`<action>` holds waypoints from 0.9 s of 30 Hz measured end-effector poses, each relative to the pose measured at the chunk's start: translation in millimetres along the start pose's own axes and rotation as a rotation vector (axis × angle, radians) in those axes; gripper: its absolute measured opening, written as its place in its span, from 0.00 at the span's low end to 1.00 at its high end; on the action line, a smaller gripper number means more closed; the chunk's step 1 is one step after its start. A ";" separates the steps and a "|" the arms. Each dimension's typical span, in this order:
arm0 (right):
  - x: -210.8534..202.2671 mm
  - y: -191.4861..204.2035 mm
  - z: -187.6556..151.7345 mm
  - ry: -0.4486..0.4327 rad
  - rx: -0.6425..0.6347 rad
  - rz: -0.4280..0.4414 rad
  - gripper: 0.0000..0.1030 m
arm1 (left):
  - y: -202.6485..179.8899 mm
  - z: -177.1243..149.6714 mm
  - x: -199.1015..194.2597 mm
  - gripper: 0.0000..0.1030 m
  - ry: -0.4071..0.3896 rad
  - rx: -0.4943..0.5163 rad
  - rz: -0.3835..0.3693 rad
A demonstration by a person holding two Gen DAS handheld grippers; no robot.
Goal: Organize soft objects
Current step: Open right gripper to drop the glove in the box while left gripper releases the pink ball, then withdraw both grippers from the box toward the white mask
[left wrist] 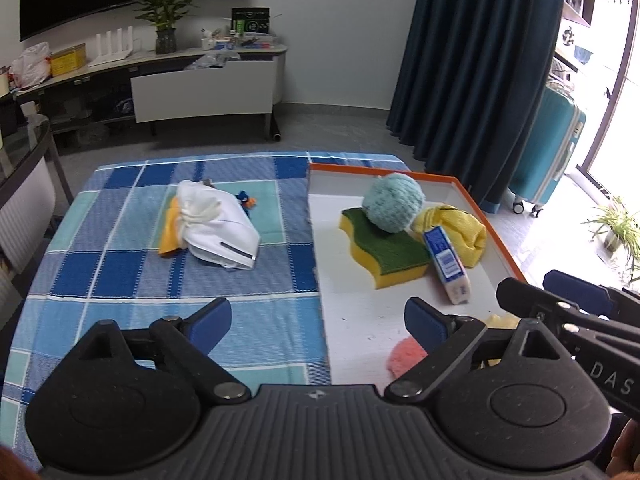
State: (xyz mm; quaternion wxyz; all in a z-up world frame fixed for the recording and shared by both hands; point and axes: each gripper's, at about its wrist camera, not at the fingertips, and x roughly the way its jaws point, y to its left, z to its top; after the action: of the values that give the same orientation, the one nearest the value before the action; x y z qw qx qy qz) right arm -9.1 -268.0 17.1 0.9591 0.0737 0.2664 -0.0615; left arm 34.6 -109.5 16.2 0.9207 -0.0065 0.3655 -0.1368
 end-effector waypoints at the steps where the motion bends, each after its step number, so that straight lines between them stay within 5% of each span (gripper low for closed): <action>1: 1.2 3.3 0.3 0.002 -0.005 0.005 0.63 | 3.2 0.2 -0.5 0.93 -0.002 -0.007 0.003; 27: 53.0 85.5 6.1 0.089 -0.114 0.142 0.63 | 89.6 -3.4 2.1 0.94 0.006 -0.151 0.113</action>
State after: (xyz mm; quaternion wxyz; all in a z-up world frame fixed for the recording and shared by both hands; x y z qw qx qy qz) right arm 52.5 -189.3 4.0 0.9508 0.0402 0.3062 0.0252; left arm 55.9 -23.5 2.2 0.9227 -0.0546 0.3774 -0.0567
